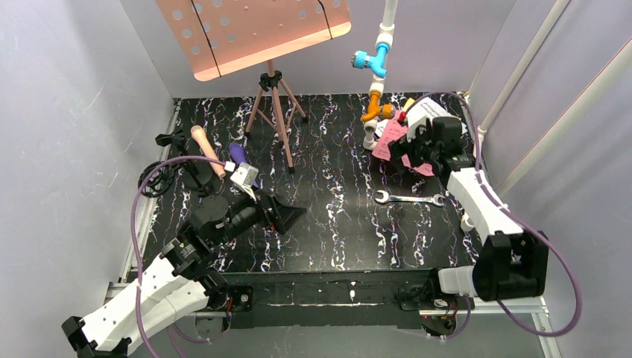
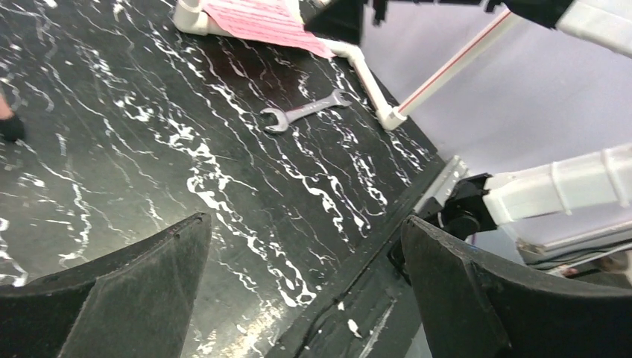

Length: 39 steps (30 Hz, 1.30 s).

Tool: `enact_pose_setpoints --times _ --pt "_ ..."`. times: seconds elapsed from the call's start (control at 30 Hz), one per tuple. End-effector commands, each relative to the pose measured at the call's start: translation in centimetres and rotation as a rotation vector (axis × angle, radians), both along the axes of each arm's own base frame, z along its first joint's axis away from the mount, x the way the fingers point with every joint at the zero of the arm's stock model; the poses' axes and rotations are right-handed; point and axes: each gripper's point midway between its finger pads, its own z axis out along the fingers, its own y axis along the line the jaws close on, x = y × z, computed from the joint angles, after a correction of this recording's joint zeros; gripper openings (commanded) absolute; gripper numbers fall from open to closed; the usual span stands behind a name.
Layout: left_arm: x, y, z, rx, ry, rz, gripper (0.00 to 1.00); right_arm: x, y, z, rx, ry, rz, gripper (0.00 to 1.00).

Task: Pack up the instrument practice props
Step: Place the sheet music at the center of the board.

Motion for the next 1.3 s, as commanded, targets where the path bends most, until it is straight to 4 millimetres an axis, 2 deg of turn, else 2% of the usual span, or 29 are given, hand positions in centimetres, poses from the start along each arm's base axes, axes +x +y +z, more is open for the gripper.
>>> enact_pose_setpoints --times 0.0,0.1,0.17,0.27,0.3,0.4,0.57,0.77,0.87,0.97,1.17,1.27 --pt "0.8 1.6 0.7 0.159 -0.058 0.043 0.98 -5.7 4.2 0.1 0.161 0.022 0.326 0.98" --pt "1.1 1.7 1.4 0.213 -0.1 0.029 0.98 -7.5 4.5 0.3 0.245 0.017 0.395 0.98" --pt "1.5 1.9 2.3 0.252 -0.144 0.034 0.98 -8.1 4.2 0.2 0.278 0.021 0.408 0.98" --pt "3.1 2.4 3.3 0.313 -0.191 0.09 0.98 -8.7 4.6 0.1 0.32 0.034 0.437 0.98" --pt "3.7 2.4 3.5 0.333 -0.209 0.101 0.98 -8.6 4.1 0.1 0.333 0.031 0.425 0.98" --pt "5.8 1.8 4.3 0.37 -0.258 0.125 0.98 -8.9 4.1 0.0 0.353 0.033 0.437 0.98" --pt "9.0 0.4 6.4 0.289 -0.382 0.131 0.98 -9.2 4.0 -0.2 0.364 0.034 0.446 0.98" --pt "13.2 1.3 6.9 0.182 -0.401 0.195 0.98 -9.4 4.1 -0.2 0.372 0.033 0.459 0.98" --pt "15.2 0.8 5.5 0.203 -0.376 0.198 0.98 -9.4 4.2 -0.1 0.376 0.034 0.464 0.98" --pt "17.4 0.5 3.0 0.252 -0.325 0.221 0.98 -9.6 4.3 0.0 0.38 0.034 0.47 0.98" --pt "21.6 1.9 -0.4 0.36 -0.281 0.381 0.97 -9.7 4.4 0.1 0.387 0.033 0.477 0.98" --pt "23.8 2.6 -1.3 0.394 -0.264 0.455 0.88 -9.7 4.5 0.2 0.39 0.03 0.48 0.98"
